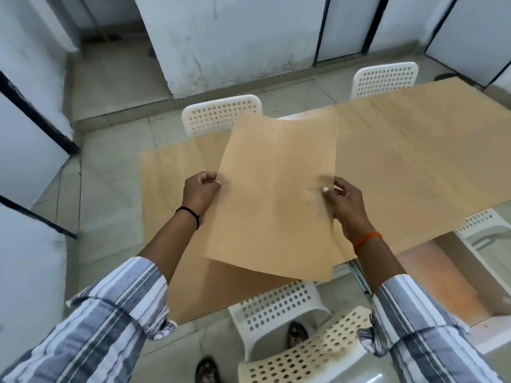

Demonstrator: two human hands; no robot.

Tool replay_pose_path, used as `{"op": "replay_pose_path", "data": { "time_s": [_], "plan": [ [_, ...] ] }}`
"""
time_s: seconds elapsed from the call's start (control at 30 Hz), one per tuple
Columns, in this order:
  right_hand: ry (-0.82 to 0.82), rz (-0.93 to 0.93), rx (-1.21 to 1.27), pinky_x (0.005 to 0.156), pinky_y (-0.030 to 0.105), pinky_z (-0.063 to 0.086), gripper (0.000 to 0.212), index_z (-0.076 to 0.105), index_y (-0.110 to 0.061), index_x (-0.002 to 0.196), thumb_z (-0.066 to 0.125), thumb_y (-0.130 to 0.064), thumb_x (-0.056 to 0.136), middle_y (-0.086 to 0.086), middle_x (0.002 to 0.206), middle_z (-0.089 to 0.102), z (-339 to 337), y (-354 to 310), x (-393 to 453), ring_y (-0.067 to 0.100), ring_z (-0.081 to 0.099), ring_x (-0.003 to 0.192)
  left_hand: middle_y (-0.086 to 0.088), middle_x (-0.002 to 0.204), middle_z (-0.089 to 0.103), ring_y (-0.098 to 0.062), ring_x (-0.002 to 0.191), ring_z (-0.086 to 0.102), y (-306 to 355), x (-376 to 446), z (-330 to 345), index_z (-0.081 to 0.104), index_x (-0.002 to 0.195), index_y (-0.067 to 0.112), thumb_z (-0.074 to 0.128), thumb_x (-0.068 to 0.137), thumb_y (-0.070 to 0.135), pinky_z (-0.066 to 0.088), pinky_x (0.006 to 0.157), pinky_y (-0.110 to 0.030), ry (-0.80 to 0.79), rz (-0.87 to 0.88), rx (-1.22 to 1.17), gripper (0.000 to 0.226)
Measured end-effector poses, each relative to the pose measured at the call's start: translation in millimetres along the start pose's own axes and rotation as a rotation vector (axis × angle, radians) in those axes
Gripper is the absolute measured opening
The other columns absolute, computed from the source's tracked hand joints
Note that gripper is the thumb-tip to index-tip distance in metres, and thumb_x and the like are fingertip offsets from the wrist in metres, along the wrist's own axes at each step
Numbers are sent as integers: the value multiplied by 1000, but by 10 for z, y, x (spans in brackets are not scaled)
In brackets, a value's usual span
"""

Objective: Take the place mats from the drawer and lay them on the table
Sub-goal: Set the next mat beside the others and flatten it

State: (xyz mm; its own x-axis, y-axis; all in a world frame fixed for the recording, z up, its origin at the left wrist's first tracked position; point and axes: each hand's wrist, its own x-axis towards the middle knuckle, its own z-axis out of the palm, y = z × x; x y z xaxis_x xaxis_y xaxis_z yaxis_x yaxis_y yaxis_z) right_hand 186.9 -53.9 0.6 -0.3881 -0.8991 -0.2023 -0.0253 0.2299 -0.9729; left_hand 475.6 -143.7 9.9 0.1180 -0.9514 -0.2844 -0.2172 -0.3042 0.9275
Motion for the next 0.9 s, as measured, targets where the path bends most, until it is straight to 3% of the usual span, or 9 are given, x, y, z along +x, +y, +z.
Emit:
{"op": "replay_pose_path", "data": {
  "time_s": [0.07,0.33,0.5,0.6,0.73,0.9],
  "plan": [
    [24,-7,23,66,27,53,28,66,-14,120,57,-6,95,15,110,72,270,-9,-163,28,70,94,-1,85,67,-13,73,62,-10,55,-243,67,100,11,58,88,1,52,65,-19,-35,15,-8,18],
    [89,-6,79,55,20,51,23,65,-21,113,56,-9,96,6,100,73,1237,-162,-638,16,70,82,-8,95,69,-19,81,63,-59,339,-1176,68,101,11,58,88,4,52,82,-34,-98,41,0,17],
    [111,-39,95,58,19,53,23,68,-23,110,57,-9,95,4,104,74,1599,-248,-704,18,71,90,-4,90,68,-16,77,61,-99,531,-1505,68,97,12,59,89,6,50,76,-29,-114,56,-22,14],
    [156,-75,120,59,16,52,22,69,-22,105,58,-7,94,-1,98,73,1773,-248,-702,12,69,84,-1,87,68,-14,76,61,-129,677,-1622,68,91,16,61,89,7,49,71,-26,-132,74,-40,12],
    [219,-92,125,70,22,57,22,71,-18,102,57,-3,93,-1,96,74,2057,-179,-718,8,70,81,2,81,67,-11,71,60,-171,829,-1783,67,85,19,61,90,7,46,64,-23,-165,89,-30,14],
    [296,-109,67,83,38,58,20,71,-19,102,58,-8,93,2,100,74,2413,-138,-546,23,69,94,2,82,65,-11,74,59,-184,1229,-1950,65,81,21,61,90,6,46,66,-22,-187,95,-17,18]
  ]
}}
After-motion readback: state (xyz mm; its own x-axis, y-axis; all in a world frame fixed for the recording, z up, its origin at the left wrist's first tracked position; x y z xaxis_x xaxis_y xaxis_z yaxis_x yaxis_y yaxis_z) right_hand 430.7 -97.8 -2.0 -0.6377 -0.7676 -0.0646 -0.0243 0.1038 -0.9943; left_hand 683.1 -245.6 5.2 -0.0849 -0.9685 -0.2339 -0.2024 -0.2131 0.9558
